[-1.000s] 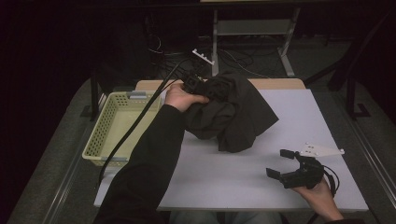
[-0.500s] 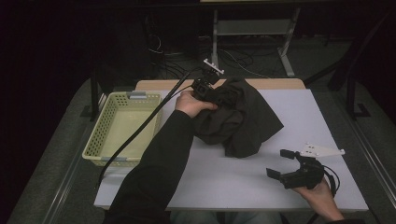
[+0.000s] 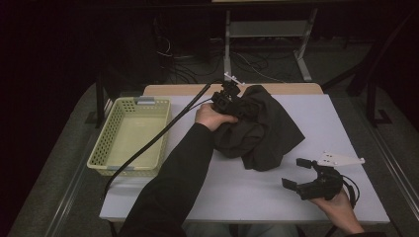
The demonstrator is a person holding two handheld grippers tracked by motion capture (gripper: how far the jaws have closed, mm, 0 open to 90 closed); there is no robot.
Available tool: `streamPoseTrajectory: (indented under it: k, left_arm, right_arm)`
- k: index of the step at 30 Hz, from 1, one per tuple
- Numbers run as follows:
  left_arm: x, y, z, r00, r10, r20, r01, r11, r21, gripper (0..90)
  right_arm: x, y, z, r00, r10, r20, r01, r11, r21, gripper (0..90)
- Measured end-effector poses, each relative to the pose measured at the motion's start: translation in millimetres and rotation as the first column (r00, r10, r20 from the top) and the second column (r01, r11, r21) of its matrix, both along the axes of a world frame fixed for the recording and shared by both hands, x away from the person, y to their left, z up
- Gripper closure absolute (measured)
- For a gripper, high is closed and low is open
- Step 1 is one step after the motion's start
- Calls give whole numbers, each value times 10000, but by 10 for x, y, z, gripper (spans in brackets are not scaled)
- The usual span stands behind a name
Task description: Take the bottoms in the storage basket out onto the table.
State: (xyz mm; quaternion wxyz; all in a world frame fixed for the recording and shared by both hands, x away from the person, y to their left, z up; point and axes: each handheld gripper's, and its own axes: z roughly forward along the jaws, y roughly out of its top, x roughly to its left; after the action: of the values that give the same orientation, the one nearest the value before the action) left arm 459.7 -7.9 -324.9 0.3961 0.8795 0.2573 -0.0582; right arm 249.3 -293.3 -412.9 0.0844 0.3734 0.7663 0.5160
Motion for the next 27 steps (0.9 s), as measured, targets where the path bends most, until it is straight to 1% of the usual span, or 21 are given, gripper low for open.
streamPoseTrajectory:
  k: [5, 9, 14, 17, 23, 25, 27]
  left_arm:
    - [-5, -66, -92, 10000, 14, 42, -14, 9998, -191, 595]
    - [-3, -100, -141, 9999, -61, 131, 63, 9998, -199, 593]
    - [-20, -150, -208, 9998, -80, 172, 86, 9994, -339, 588]
    - [-28, -180, -254, 9995, -154, 267, 163, 9993, -349, 581]
    - [-53, -255, -365, 9994, -114, 329, 128, 9989, -443, 555]
    - [-64, -278, -397, 9991, -87, 422, 103, 9992, -393, 549]
    - [-78, -300, -432, 9987, -95, 501, 117, 9990, -432, 544]
  right_arm:
    - [0, 3, -2, 10000, -7, 2, 7, 10000, 42, 1]
    - [2, 4, -3, 10000, 30, -6, -30, 10000, 40, 1]
    - [2, 7, -4, 10000, 36, 6, -36, 10000, 48, 1]
    - [3, 6, -3, 10000, 47, -13, -47, 10000, 32, 1]
    - [3, 6, -3, 10000, 68, -33, -68, 10000, 6, 1]
    - [3, 4, -3, 10000, 73, -37, -73, 10000, 11, 1]
    - [3, 5, -3, 10000, 72, -51, -72, 10000, 14, 1]
